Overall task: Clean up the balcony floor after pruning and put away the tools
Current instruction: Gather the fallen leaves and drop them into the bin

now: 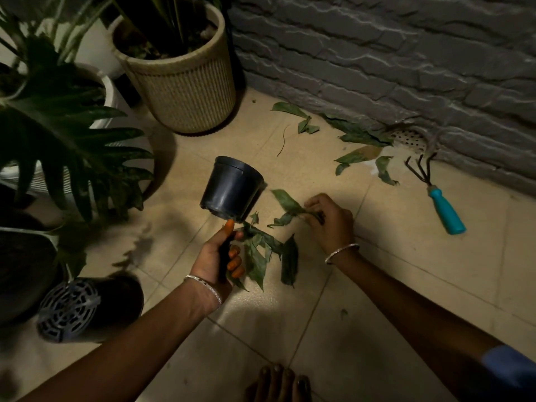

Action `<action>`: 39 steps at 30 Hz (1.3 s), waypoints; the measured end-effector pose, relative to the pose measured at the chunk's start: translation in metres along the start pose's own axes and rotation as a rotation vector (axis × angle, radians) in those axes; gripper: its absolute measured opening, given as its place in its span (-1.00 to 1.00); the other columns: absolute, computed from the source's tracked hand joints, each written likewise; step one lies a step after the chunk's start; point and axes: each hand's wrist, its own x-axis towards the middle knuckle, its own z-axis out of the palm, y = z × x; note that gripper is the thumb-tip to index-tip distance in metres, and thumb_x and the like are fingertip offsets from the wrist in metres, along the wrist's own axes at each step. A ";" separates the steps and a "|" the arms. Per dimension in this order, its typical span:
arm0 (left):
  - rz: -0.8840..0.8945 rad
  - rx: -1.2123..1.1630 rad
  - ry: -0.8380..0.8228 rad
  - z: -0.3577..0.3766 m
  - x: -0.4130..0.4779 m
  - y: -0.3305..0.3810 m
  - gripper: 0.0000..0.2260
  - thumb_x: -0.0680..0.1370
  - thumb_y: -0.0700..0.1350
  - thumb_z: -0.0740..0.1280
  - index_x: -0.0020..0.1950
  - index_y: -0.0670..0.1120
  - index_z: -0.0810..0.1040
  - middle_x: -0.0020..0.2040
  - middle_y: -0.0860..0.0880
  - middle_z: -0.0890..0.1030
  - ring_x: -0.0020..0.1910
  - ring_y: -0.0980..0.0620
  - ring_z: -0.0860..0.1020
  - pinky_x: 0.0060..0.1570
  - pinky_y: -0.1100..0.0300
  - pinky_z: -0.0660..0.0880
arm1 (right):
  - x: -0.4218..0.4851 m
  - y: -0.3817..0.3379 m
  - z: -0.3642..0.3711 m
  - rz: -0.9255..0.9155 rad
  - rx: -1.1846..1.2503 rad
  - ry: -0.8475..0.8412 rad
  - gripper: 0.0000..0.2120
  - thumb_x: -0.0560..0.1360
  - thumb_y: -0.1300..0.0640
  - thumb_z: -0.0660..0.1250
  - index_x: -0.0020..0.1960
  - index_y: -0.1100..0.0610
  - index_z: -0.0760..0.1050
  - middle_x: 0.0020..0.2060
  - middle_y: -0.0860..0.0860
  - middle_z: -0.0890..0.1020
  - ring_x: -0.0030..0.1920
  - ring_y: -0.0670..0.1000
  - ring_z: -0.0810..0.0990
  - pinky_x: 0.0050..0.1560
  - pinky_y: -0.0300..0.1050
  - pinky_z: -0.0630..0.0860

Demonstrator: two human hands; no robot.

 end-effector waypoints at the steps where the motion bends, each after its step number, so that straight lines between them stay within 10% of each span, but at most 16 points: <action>1: 0.023 0.023 -0.020 0.002 0.000 -0.001 -0.72 0.55 0.12 0.29 -0.13 -0.10 0.53 -0.44 0.01 0.28 -0.56 0.09 0.23 -0.55 0.29 0.20 | -0.001 -0.012 0.000 0.031 0.059 0.018 -0.81 0.40 0.21 0.53 -0.04 0.17 0.58 -0.18 -0.03 0.68 -0.17 -0.11 0.65 -0.19 -0.30 0.56; 6: 0.143 0.077 -0.172 0.021 -0.005 -0.005 -0.64 0.47 0.25 0.37 -0.08 -0.05 0.56 -0.36 -0.01 0.44 -0.52 0.11 0.37 -0.54 0.32 0.35 | -0.029 -0.079 0.018 0.132 0.291 -0.183 -0.83 0.35 0.16 0.57 -0.18 0.12 0.58 -0.31 -0.09 0.65 -0.29 -0.17 0.63 -0.30 -0.32 0.55; 11: 0.082 0.059 0.122 0.015 0.004 -0.007 -0.66 0.61 0.09 0.21 -0.27 -0.09 0.42 -0.36 -0.06 0.47 -0.43 0.03 0.48 -0.35 0.20 0.45 | -0.057 -0.099 0.029 0.239 0.450 -0.369 -0.90 0.39 0.25 0.53 -0.11 0.19 0.66 -0.26 0.01 0.70 -0.32 -0.13 0.67 -0.29 -0.20 0.63; 17: -0.098 -0.203 0.091 -0.009 0.005 -0.011 -0.69 0.68 0.00 0.07 -0.09 -0.12 0.49 -0.38 -0.07 0.54 -0.42 0.00 0.54 -0.23 0.07 0.51 | -0.041 -0.089 0.026 0.181 0.319 -0.235 -0.73 0.57 0.25 0.32 0.26 0.16 0.58 0.10 0.05 0.68 0.09 -0.04 0.65 0.13 -0.10 0.60; 24: -0.196 -0.203 0.033 -0.021 -0.003 -0.011 -0.63 0.68 0.00 0.08 0.06 -0.20 0.59 -0.10 -0.21 0.67 -0.13 -0.11 0.63 -0.11 0.04 0.57 | -0.080 -0.106 0.059 -0.137 0.137 -0.479 -0.37 0.57 0.20 0.27 0.58 -0.04 0.14 0.29 0.11 0.55 0.32 0.06 0.48 0.41 0.12 0.35; 28: -0.165 -0.215 0.048 -0.032 -0.006 -0.005 -0.66 0.67 -0.06 0.09 -0.02 -0.20 0.59 -0.32 -0.12 0.60 -0.41 -0.03 0.60 -0.36 0.16 0.61 | -0.070 -0.099 0.057 -0.141 0.323 -0.335 -0.54 0.58 0.16 0.22 0.47 0.02 0.30 0.26 0.04 0.55 0.24 -0.04 0.52 0.20 -0.06 0.53; 32: -0.091 -0.140 0.125 -0.051 0.001 -0.002 -0.74 0.68 -0.12 0.07 0.05 -0.18 0.53 -0.43 -0.02 0.40 -0.53 0.09 0.40 -0.51 0.26 0.45 | -0.035 -0.050 0.059 -0.021 -0.034 -0.202 -0.83 0.52 0.20 0.32 0.11 0.11 0.54 0.03 0.04 0.59 0.09 0.04 0.53 0.07 0.00 0.53; 39: -0.043 -0.068 0.085 -0.062 -0.005 -0.004 -0.74 0.66 -0.01 0.15 -0.12 -0.13 0.46 -0.49 0.01 0.30 -0.60 0.11 0.27 -0.60 0.30 0.29 | -0.036 -0.027 0.082 -0.081 -0.353 -0.347 -0.51 0.39 -0.08 0.49 0.21 0.15 0.50 0.17 0.16 0.52 0.16 0.21 0.47 0.06 0.09 0.48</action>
